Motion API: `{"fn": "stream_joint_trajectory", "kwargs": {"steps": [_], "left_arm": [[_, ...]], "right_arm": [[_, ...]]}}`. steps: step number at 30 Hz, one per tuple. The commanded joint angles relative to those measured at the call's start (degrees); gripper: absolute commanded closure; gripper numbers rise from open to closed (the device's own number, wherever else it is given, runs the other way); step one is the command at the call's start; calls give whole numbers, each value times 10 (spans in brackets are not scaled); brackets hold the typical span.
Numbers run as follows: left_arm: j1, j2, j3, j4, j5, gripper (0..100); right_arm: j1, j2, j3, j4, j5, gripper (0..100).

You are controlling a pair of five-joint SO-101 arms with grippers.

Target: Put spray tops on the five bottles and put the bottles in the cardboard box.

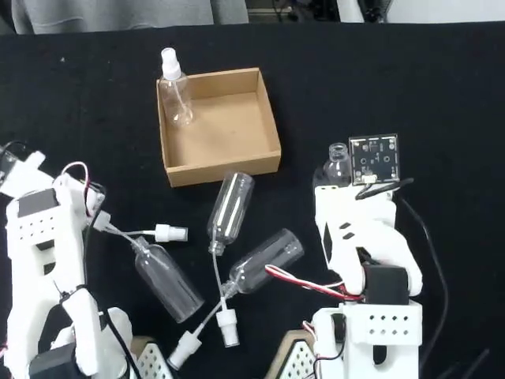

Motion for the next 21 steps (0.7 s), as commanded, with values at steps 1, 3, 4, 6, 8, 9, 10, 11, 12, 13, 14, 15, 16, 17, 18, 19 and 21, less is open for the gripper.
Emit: {"fn": "stream_joint_trajectory", "kwargs": {"steps": [1, 3, 4, 6, 8, 9, 10, 11, 12, 13, 14, 15, 16, 17, 18, 19, 21], "left_arm": [[-15, -7, -57, -7, -12, 965], [-26, -7, -74, -7, -13, 965], [-34, -7, -83, -7, -13, 965], [-46, -7, -102, -7, -13, 965], [-56, -7, -117, -8, -13, 965], [-58, -7, -124, -8, -13, 965], [-59, -7, -131, -8, -13, 965], [-59, -7, -136, -8, -13, 965], [-59, -8, -141, -8, -13, 965], [-59, -8, -145, -8, -13, 965], [-59, -8, -151, -8, -13, 965], [-59, -8, -156, -8, -13, 965], [-59, -8, -161, -8, -13, 965], [-59, -8, -167, -8, -13, 965], [-59, -8, -172, -6, -13, 965], [-59, -9, -178, -3, -13, 965], [-59, -24, -184, -2, -13, 965]], "right_arm": [[10, -18, -4, -18, 1, 893], [10, -18, -4, -18, 1, 893], [9, -18, -4, -18, 1, 893], [9, -18, -4, -18, 1, 893], [8, -18, -4, -18, 1, 893], [8, -18, -4, -18, 1, 893], [8, -18, -4, -18, 1, 893], [8, -18, -4, -18, 1, 893], [8, -18, -4, -18, 1, 893], [8, -18, -3, -18, 1, 893], [8, -18, -3, -18, 1, 893], [8, -18, -3, -18, 1, 893], [8, -18, -3, -18, 1, 893], [8, -18, -3, -18, 1, 893], [7, -18, -3, -18, 1, 893], [7, -18, -3, -18, 1, 893], [7, -17, -3, -18, 1, 893]]}}
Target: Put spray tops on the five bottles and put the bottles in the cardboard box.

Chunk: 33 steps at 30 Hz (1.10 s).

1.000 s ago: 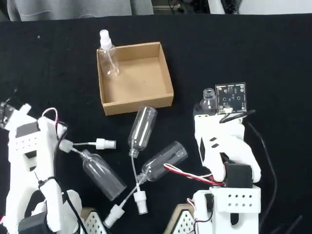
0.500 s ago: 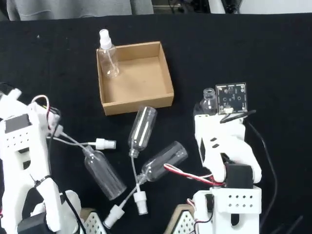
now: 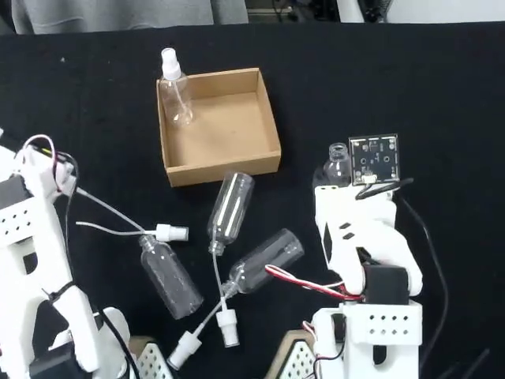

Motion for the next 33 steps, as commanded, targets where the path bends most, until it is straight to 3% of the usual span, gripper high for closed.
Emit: {"fn": "stream_joint_trajectory", "kwargs": {"steps": [1, 11, 23, 33], "left_arm": [[-7, -40, -46, -3, -5, 965], [-1, -185, -42, -9, -5, 965], [1, -296, -20, -9, 1, 965], [11, -421, 133, -158, 44, 965]], "right_arm": [[7, -17, -3, -18, 1, 893], [6, -15, -3, -18, 2, 893], [-49, -18, 15, -22, 18, 893], [-49, -18, 15, -22, 18, 893]]}}
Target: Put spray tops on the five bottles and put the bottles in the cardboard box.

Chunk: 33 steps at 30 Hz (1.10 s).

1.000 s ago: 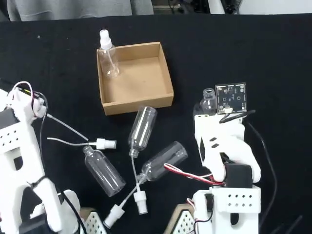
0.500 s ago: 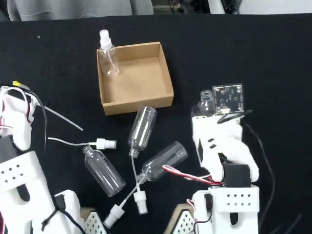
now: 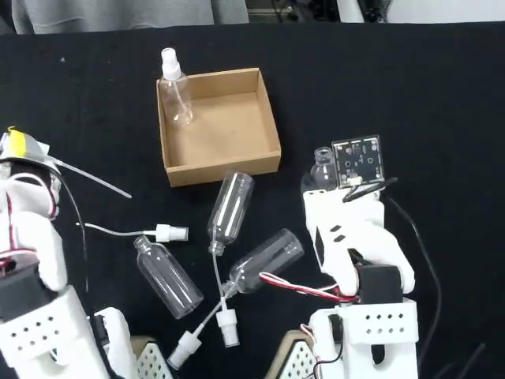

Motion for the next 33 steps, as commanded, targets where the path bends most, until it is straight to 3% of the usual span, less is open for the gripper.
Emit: {"fn": "stream_joint_trajectory", "kwargs": {"steps": [1, 10, 24, 33], "left_arm": [[10, -70, 48, -75, 32, 966], [15, -156, 83, -91, 36, 972], [13, -240, 101, -88, 151, 972], [12, -310, 167, -92, 193, 972]], "right_arm": [[-11, -15, -4, -18, 9, 893], [-11, -15, -4, -18, 7, 893], [-75, -17, 9, -30, 9, 893], [-130, -147, 61, -23, 10, 893]]}}
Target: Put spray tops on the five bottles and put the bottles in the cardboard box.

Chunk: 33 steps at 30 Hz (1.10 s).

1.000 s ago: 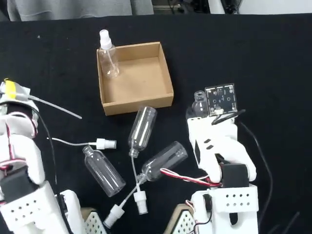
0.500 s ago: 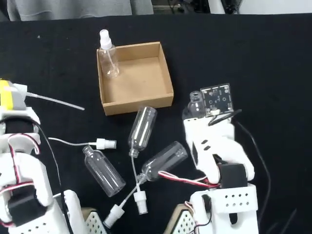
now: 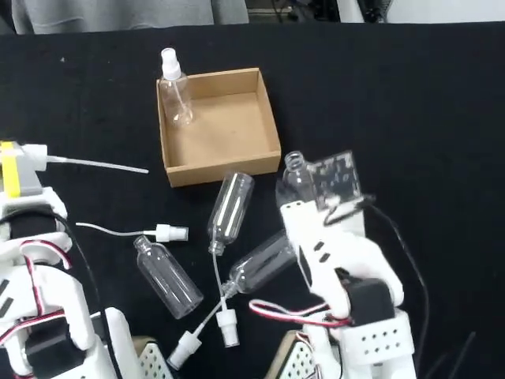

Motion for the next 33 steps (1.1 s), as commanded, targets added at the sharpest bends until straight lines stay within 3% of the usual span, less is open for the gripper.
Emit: {"fn": "stream_joint_trajectory", "kwargs": {"steps": [1, 14, 23, 33], "left_arm": [[3, -33, 13, -13, 25, 972], [16, -46, 34, -13, 55, 972], [42, -47, 56, -13, 69, 971], [57, -47, 57, -14, 92, 971]], "right_arm": [[-34, -60, 12, -11, 9, 893], [-122, -173, 89, -11, 39, 890], [-171, -274, 155, -11, 99, 892], [-201, -284, 175, -11, 120, 890]]}}
